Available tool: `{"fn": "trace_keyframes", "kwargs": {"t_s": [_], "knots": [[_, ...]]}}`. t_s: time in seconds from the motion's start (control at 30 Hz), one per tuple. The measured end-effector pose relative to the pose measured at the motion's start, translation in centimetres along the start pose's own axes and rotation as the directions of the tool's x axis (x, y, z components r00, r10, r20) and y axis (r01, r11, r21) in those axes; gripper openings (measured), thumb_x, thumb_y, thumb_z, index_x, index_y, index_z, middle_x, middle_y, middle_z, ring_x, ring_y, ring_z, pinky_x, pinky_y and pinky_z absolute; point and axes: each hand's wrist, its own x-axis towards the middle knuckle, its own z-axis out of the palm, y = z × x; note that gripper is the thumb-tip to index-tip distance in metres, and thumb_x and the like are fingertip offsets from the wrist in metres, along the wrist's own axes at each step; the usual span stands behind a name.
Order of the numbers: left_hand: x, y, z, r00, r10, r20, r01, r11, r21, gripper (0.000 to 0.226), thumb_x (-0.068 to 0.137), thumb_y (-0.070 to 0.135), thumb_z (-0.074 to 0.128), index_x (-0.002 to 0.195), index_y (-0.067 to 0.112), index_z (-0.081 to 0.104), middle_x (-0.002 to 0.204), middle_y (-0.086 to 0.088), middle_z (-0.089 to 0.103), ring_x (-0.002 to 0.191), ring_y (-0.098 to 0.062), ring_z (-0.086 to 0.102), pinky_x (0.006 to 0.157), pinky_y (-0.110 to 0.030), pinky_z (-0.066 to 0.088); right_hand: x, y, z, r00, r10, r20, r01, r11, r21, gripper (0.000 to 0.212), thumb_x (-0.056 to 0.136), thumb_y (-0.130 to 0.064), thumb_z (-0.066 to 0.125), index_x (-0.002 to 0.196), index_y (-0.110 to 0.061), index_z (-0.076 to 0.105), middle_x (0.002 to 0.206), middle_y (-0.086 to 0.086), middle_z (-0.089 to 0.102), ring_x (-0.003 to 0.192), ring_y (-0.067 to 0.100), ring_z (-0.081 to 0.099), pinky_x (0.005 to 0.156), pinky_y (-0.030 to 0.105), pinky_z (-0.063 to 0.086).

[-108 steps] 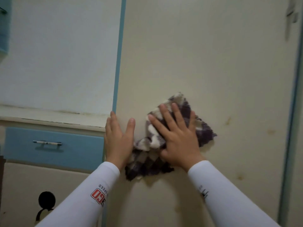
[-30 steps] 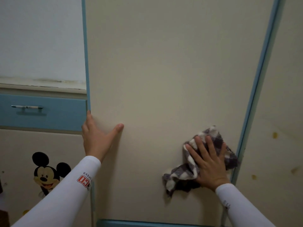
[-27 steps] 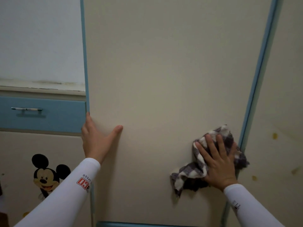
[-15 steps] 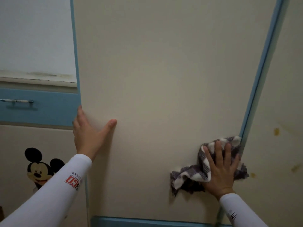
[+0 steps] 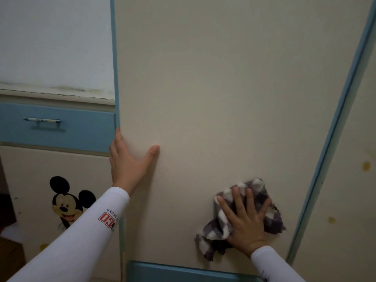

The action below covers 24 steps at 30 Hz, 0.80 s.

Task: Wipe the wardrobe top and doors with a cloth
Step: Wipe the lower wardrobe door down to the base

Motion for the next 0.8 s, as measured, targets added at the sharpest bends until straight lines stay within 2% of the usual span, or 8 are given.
{"fn": "trace_keyframes", "kwargs": {"t_s": [0.07,0.2,0.3,0.37,0.5,0.57,0.67,0.8], "knots": [[-0.1,-0.5,-0.8,0.998,0.031,0.048,-0.029,0.999,-0.041,0.094,0.075,0.049,0.064,0.146,0.019,0.01,0.15,-0.011,0.02,0.138,-0.024,0.019,0.112,-0.039,0.017,1.6,-2.9,0.1,1.0,0.009,-0.002,-0.009,1.0,0.03,0.097,0.062,-0.056,0.043,0.147,-0.035,0.0,0.157,0.004,-0.012,0.142,0.033,-0.009,0.1,0.068,-0.002],[-1.4,-2.2,-2.3,0.991,0.045,0.128,-0.049,0.998,0.027,0.096,0.071,0.063,0.05,0.147,0.023,0.007,0.153,-0.008,0.018,0.139,-0.022,0.017,0.113,-0.042,0.017,3.9,-7.6,0.4,0.999,0.0,-0.045,0.002,0.998,0.055,0.094,0.067,-0.058,0.042,0.148,-0.032,0.003,0.157,0.005,-0.01,0.143,0.032,-0.006,0.101,0.068,-0.004],[-3.3,-3.6,-2.6,0.978,0.071,0.194,-0.096,0.988,0.123,0.092,0.077,0.055,0.058,0.146,0.03,0.002,0.153,-0.007,0.019,0.139,-0.022,0.019,0.111,-0.052,0.019,6.2,-10.5,0.2,0.996,-0.078,-0.049,0.081,0.996,0.046,0.086,0.068,-0.062,0.046,0.145,-0.031,0.02,0.157,0.006,-0.011,0.143,0.032,-0.008,0.101,0.068,-0.001],[-4.3,-4.5,-3.0,0.964,0.071,0.255,-0.105,0.987,0.12,0.088,0.079,0.053,0.058,0.138,0.045,-0.007,0.153,-0.003,0.018,0.139,-0.019,0.019,0.11,-0.056,0.02,7.4,-12.7,0.1,0.989,-0.145,-0.027,0.146,0.988,0.045,0.082,0.066,-0.062,0.054,0.14,-0.033,0.033,0.157,0.007,-0.004,0.143,0.031,-0.008,0.101,0.067,-0.001],[-4.4,-5.1,-3.8,0.945,0.1,0.312,-0.122,0.991,0.049,0.083,0.078,0.059,0.052,0.127,0.056,-0.015,0.155,-0.001,0.012,0.141,-0.015,0.014,0.113,-0.038,0.017,9.0,-16.0,0.3,0.971,-0.234,0.04,0.232,0.971,0.055,0.084,0.056,-0.058,0.068,0.133,-0.032,0.049,0.151,0.0,0.017,0.142,0.031,-0.011,0.103,0.064,-0.006],[-4.4,-5.0,-3.6,0.937,0.098,0.334,-0.121,0.991,0.049,0.086,0.078,0.057,0.053,0.126,0.055,-0.018,0.156,0.0,0.007,0.142,-0.016,0.011,0.114,-0.042,0.018,9.4,-16.9,0.2,0.961,-0.264,0.081,0.26,0.964,0.057,0.083,0.056,-0.055,0.067,0.134,-0.032,0.047,0.153,-0.002,0.019,0.142,0.031,-0.008,0.104,0.064,-0.009],[-4.7,-4.9,-3.5,0.937,0.07,0.344,-0.132,0.978,0.16,0.093,0.077,0.061,0.053,0.125,0.052,-0.027,0.156,-0.001,0.003,0.142,-0.019,0.011,0.112,-0.055,0.015,10.1,-18.4,0.0,0.945,-0.314,0.094,0.309,0.949,0.059,0.078,0.067,-0.048,0.055,0.14,-0.025,0.039,0.149,-0.003,0.032,0.139,0.03,0.012,0.107,0.062,-0.011],[-4.7,-4.9,-3.1,0.948,0.041,0.317,-0.132,0.954,0.271,0.095,0.068,0.077,0.038,0.118,0.052,-0.039,0.156,-0.001,-0.002,0.142,-0.02,0.008,0.11,-0.06,0.005,11.4,-19.8,0.2,0.932,-0.345,0.108,0.333,0.936,0.116,0.079,0.073,-0.051,0.059,0.143,-0.022,0.034,0.15,0.002,0.031,0.14,0.027,0.013,0.104,0.061,0.01]]}}
